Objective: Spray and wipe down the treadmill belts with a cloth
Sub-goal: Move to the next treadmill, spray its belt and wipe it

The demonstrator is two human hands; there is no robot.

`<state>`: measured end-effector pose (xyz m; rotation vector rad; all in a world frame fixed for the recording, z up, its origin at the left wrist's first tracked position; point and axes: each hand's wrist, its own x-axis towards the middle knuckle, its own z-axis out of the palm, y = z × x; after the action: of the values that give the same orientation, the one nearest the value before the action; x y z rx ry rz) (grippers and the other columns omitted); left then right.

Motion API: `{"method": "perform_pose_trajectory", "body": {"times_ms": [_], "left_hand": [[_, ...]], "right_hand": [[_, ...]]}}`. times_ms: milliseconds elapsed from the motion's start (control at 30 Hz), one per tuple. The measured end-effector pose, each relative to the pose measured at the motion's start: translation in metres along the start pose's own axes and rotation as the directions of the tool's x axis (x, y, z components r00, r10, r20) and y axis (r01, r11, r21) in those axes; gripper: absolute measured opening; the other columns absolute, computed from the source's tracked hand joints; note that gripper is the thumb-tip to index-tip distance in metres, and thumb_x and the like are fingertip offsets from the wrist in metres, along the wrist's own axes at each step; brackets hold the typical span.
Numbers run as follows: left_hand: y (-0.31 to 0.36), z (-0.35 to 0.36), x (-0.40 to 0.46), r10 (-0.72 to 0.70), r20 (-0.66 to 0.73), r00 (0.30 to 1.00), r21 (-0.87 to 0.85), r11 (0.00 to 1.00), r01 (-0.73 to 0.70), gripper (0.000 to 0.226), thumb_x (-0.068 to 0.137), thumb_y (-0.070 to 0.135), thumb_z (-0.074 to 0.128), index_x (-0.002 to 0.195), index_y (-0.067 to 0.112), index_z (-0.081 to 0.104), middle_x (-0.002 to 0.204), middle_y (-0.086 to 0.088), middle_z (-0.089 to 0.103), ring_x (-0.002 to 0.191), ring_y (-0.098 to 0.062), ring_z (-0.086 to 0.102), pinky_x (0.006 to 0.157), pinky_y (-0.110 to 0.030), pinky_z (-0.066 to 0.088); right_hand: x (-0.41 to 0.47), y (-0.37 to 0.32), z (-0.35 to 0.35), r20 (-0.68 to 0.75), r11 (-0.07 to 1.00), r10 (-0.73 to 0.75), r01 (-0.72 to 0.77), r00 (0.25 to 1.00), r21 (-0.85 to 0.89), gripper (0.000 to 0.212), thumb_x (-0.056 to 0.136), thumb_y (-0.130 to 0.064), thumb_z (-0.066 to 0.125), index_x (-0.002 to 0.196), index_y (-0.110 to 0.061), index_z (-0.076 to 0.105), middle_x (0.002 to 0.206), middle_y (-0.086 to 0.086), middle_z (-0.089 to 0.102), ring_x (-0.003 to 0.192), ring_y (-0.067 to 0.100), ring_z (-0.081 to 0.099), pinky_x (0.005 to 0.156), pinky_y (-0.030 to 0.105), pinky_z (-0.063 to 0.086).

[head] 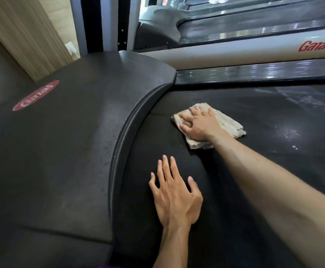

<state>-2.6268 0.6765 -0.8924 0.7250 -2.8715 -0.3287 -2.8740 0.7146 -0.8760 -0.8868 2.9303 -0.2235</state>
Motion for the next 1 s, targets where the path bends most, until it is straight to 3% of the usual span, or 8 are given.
{"method": "perform_pose_trajectory", "body": {"times_ms": [167,300,467,567,667,733,867,1000], "left_hand": [[0.0,0.001,0.002,-0.005,-0.003,1.0,0.019,1.0,0.005,0.081,0.088,0.05,0.014,0.163,0.017,0.014,0.171,0.0,0.0,0.157,-0.015,-0.004,0.125,-0.048,0.005],[0.001,-0.003,0.001,0.007,0.013,1.0,0.002,1.0,-0.007,0.084,0.086,0.051,0.01,0.163,0.016,0.012,0.171,-0.001,-0.002,0.157,-0.015,-0.005,0.125,-0.048,0.004],[-0.002,0.003,0.0,0.007,-0.026,1.0,-0.024,1.0,-0.008,0.08,0.09,0.05,0.02,0.163,0.016,0.016,0.171,-0.001,0.004,0.157,-0.016,0.001,0.123,-0.05,0.006],[0.0,0.003,0.001,0.003,-0.056,0.998,-0.044,0.999,-0.006,0.079,0.091,0.049,0.023,0.162,0.015,0.022,0.17,-0.001,0.009,0.157,-0.017,0.005,0.121,-0.052,0.008],[-0.003,0.006,0.001,0.017,-0.027,1.0,0.006,1.0,-0.016,0.079,0.091,0.051,0.032,0.162,0.016,0.02,0.171,-0.001,0.007,0.157,-0.017,0.004,0.121,-0.052,0.008],[-0.005,0.004,0.001,0.036,-0.028,0.999,0.045,0.998,-0.035,0.086,0.088,0.05,0.052,0.161,0.015,0.022,0.17,-0.003,0.01,0.157,-0.02,0.008,0.119,-0.052,0.01],[-0.001,0.004,0.003,0.016,0.009,1.0,-0.008,1.0,-0.016,0.08,0.091,0.051,0.018,0.163,0.019,0.01,0.171,0.002,-0.004,0.156,-0.013,-0.011,0.123,-0.05,0.0],[-0.002,-0.001,0.0,0.005,-0.016,1.0,-0.018,1.0,-0.005,0.081,0.09,0.05,0.017,0.163,0.019,0.007,0.171,0.002,-0.007,0.156,-0.012,-0.014,0.124,-0.05,0.001]], "right_hand": [[-0.004,-0.06,0.007,-0.015,0.957,-0.286,0.286,0.958,0.045,0.05,0.105,-0.055,0.038,0.153,-0.043,0.045,0.171,0.001,0.022,0.159,0.022,0.01,0.125,0.048,-0.002],[-0.035,-0.032,0.0,-0.011,0.851,-0.509,0.505,0.861,0.143,0.062,0.089,-0.058,0.036,0.141,-0.038,0.062,0.167,-0.008,0.033,0.155,0.01,0.022,0.122,0.041,0.014],[-0.009,0.015,-0.004,-0.076,0.949,-0.294,0.301,0.953,0.092,0.058,0.092,-0.052,0.036,0.137,-0.034,0.066,0.16,-0.004,0.044,0.149,0.019,0.036,0.117,0.043,0.027],[0.031,-0.022,-0.007,-0.062,0.999,-0.036,0.037,0.997,0.001,0.051,0.103,-0.049,0.037,0.144,-0.026,0.057,0.158,0.005,0.044,0.147,0.028,0.034,0.118,0.049,0.025],[0.05,-0.074,0.002,-0.049,0.996,0.084,-0.083,0.995,0.034,0.049,0.105,-0.045,0.036,0.148,-0.026,0.049,0.157,0.01,0.039,0.148,0.038,0.026,0.12,0.058,0.016],[0.052,-0.096,0.009,-0.037,0.998,-0.011,0.014,0.999,0.067,0.049,0.106,-0.045,0.033,0.149,-0.031,0.051,0.162,0.007,0.034,0.151,0.035,0.02,0.122,0.057,0.007],[0.023,-0.097,0.008,-0.03,0.918,-0.376,0.377,0.926,0.124,0.07,0.085,-0.059,0.024,0.132,-0.033,0.068,0.159,-0.006,0.044,0.146,0.019,0.037,0.115,0.041,0.022],[0.007,-0.047,0.005,-0.068,0.864,-0.418,0.419,0.906,0.277,0.057,0.082,-0.059,0.04,0.122,-0.038,0.076,0.154,-0.011,0.052,0.145,0.017,0.044,0.12,0.037,0.031]]}}
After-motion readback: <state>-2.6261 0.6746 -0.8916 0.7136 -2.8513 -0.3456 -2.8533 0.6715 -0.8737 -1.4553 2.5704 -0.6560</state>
